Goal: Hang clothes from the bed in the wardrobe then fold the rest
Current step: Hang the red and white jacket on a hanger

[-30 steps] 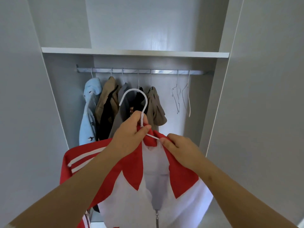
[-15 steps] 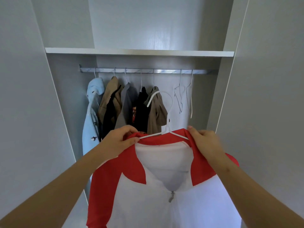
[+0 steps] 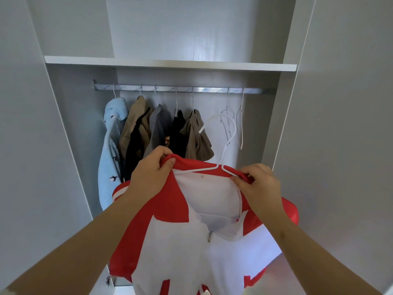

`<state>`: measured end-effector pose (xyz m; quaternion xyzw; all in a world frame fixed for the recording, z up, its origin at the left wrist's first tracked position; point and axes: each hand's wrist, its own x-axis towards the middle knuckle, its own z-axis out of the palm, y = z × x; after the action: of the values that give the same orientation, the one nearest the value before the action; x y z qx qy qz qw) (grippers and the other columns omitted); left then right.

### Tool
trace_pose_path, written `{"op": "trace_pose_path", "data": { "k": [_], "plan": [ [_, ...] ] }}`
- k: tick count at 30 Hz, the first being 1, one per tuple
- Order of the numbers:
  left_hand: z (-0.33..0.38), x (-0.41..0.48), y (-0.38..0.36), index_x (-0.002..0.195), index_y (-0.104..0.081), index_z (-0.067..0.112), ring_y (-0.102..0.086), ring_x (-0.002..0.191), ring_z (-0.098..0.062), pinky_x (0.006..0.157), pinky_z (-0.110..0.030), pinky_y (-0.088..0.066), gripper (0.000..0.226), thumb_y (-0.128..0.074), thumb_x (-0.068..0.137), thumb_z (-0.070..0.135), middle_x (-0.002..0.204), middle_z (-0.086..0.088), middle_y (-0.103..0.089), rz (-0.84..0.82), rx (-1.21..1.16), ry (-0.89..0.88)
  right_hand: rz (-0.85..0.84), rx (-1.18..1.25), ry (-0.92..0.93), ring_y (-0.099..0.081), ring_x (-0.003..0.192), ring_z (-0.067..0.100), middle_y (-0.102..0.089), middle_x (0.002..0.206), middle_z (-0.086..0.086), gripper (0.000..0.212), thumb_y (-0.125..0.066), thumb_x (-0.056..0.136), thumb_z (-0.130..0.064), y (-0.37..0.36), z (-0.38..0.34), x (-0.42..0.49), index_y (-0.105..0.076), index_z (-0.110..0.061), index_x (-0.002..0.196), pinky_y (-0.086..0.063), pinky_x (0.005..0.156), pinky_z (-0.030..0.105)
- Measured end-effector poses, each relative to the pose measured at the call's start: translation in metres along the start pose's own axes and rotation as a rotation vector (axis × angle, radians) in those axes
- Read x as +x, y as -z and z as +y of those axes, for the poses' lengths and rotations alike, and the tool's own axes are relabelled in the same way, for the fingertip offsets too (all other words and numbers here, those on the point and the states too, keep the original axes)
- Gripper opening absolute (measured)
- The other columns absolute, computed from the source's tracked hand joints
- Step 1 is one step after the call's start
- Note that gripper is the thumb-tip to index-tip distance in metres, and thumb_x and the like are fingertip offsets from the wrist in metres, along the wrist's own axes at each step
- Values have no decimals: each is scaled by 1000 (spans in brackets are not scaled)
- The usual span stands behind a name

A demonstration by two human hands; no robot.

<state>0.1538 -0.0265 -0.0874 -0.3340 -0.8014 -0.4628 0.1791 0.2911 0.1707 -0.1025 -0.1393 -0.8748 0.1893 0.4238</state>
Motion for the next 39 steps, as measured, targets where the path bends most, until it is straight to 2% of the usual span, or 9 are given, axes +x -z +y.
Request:
{"op": "trace_pose_path", "data": {
  "k": [3,6,9,14,16,21,28,35,39],
  "plan": [
    [1,4,5,79,-49,42,-51,73,4,64,-8,-36,25,-59,89,21,78,15,-54,13,-49,-13,198,-162,149,-59,76,23,-67,78,1,15,-77,71,-29,3,-4,-1,-71,-15,75,-37,78,39],
    [9,4,3,79,-54,41,-53,73,11,66,0,-38,25,-67,83,19,78,12,-59,-69,-96,-87,-174,-87,62,-55,83,16,-59,83,-8,26,-62,84,-46,-3,-12,9,-62,-23,96,-40,83,34],
    [10,7,6,87,-56,41,-54,64,6,62,-5,-43,25,-73,77,27,75,12,-57,-238,-171,-61,-443,-1,-58,-56,68,19,-52,64,-6,39,-45,90,-50,-13,-7,19,-57,-15,80,-45,65,29],
    [-8,11,17,98,-63,29,-55,69,5,65,-11,-43,18,-61,85,41,77,18,-57,-635,315,-33,-292,75,-204,-46,59,20,-55,62,8,46,-56,88,-43,-16,10,23,-58,1,73,-36,56,30],
    [-14,7,12,88,-63,26,-59,76,-4,72,-23,-47,15,-56,90,39,77,13,-60,-562,383,5,-330,85,-221,-43,59,18,-58,67,16,42,-60,87,-37,-19,6,24,-58,4,76,-35,56,30],
    [-17,-4,-22,124,-54,27,-49,118,-17,99,-44,-40,34,-51,90,25,125,5,-55,-490,444,34,-599,388,-474,-60,65,13,-65,78,5,20,-73,76,-20,-16,6,22,-64,-7,88,-47,56,23],
    [-3,1,-56,103,-66,14,-61,88,-8,77,-14,-44,17,-52,93,18,100,1,-68,-335,151,59,-622,520,-769,-57,71,17,-61,80,4,10,-63,82,-12,-10,26,14,-54,-17,80,-40,55,25],
    [10,32,-80,104,-65,15,-62,90,-13,86,-30,-51,20,-50,95,25,99,0,-67,-311,54,125,-519,586,-810,-60,74,24,-62,87,9,10,-58,91,-16,-21,43,32,-57,-22,83,-47,61,28],
    [-2,63,-89,102,-65,16,-62,91,-12,83,-23,-47,18,-50,95,25,92,5,-62,-308,-3,143,-468,661,-833,-65,75,25,-66,90,10,7,-57,92,-18,-44,43,50,-59,-25,93,-54,63,31]
  ]
}}
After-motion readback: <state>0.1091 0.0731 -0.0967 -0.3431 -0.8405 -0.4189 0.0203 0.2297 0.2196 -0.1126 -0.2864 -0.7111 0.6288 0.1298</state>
